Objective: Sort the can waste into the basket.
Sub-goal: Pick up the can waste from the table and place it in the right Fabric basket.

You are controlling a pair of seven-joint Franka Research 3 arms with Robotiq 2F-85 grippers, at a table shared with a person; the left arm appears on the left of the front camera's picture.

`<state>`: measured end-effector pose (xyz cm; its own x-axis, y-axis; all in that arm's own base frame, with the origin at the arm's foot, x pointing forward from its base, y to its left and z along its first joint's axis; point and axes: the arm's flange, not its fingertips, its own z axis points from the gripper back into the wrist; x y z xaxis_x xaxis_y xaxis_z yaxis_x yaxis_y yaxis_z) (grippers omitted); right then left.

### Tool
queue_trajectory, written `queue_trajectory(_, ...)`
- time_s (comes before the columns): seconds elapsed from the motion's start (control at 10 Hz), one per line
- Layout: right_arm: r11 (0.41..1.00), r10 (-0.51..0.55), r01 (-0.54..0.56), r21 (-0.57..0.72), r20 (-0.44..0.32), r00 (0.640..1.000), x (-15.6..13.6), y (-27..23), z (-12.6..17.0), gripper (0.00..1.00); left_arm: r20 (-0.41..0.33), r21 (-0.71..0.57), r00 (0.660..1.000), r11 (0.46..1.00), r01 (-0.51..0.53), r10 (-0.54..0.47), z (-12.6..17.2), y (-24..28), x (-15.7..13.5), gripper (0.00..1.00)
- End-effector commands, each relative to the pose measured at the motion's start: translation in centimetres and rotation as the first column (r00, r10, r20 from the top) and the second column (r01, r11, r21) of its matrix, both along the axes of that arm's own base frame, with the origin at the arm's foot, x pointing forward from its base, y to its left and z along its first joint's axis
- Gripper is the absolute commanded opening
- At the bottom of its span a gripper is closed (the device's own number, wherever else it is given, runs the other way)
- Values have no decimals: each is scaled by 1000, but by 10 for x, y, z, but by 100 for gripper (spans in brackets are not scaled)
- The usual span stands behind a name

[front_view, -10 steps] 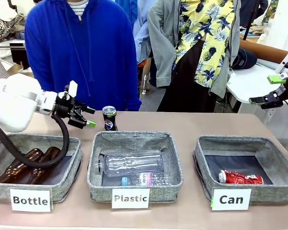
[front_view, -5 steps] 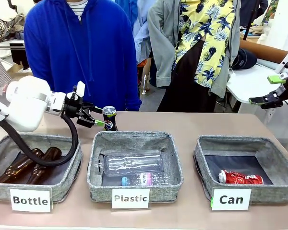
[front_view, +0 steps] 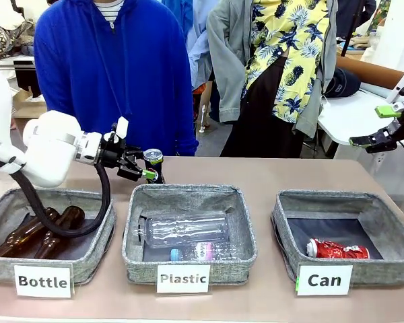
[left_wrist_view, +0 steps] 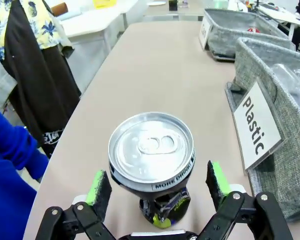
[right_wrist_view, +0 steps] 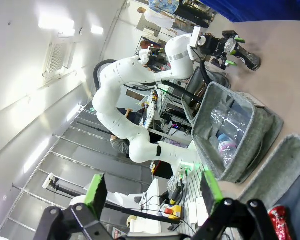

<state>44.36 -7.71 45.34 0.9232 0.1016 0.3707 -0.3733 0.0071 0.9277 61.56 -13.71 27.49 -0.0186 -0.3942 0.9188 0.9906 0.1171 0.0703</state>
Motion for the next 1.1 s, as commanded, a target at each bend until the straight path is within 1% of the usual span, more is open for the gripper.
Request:
queue_trajectory(0.0, 1000, -4, 4, -12, 12, 1000, 0, -1, 2, 100, -2, -58, 1000, 998, 6, -6, -2, -9, 7, 100)
queue_trajectory(0.2, 1000, -4, 4, -12, 12, 1000, 0, -1, 2, 100, -4, -96, 999, 994, 42, -43, -2, -16, 4, 100)
queue_trajectory(0.3, 1000, -4, 4, -12, 12, 1000, 0, -1, 2, 100, -7, -86, 998, 995, 58, -59, -1, -17, 4, 41)
queue_trajectory(0.4, 1000, -4, 4, -12, 12, 1000, 0, -1, 2, 100, -3, -88, 998, 994, 57, -57, 0, -16, 2, 41)
queue_trajectory(0.5, 1000, -4, 4, -12, 12, 1000, 0, -1, 2, 100, 4, -98, 998, 993, 58, -57, 3, -14, 1, 0)
queue_trajectory(0.6, 1000, -4, 4, -12, 12, 1000, 0, -1, 2, 100, 6, -114, 998, 991, 68, -68, 9, -11, -2, 36)
queue_trajectory(0.7, 1000, -4, 4, -12, 12, 1000, 0, -1, 2, 100, 30, -138, 997, 987, 80, -76, 20, -7, -8, 0)
queue_trajectory(0.8, 1000, -4, 4, -12, 12, 1000, 0, -1, 2, 100, 57, -162, 995, 982, 95, -87, 40, 0, -18, 0)
queue_trajectory(0.9, 1000, -4, 4, -12, 12, 1000, 0, -1, 2, 100, 120, -179, 988, 976, 123, -102, 73, 9, -35, 0)
queue_trajectory(1.0, 1000, -4, 4, -12, 12, 1000, 0, -1, 2, 100, 195, -193, 974, 969, 154, -116, 116, 23, -60, 0)
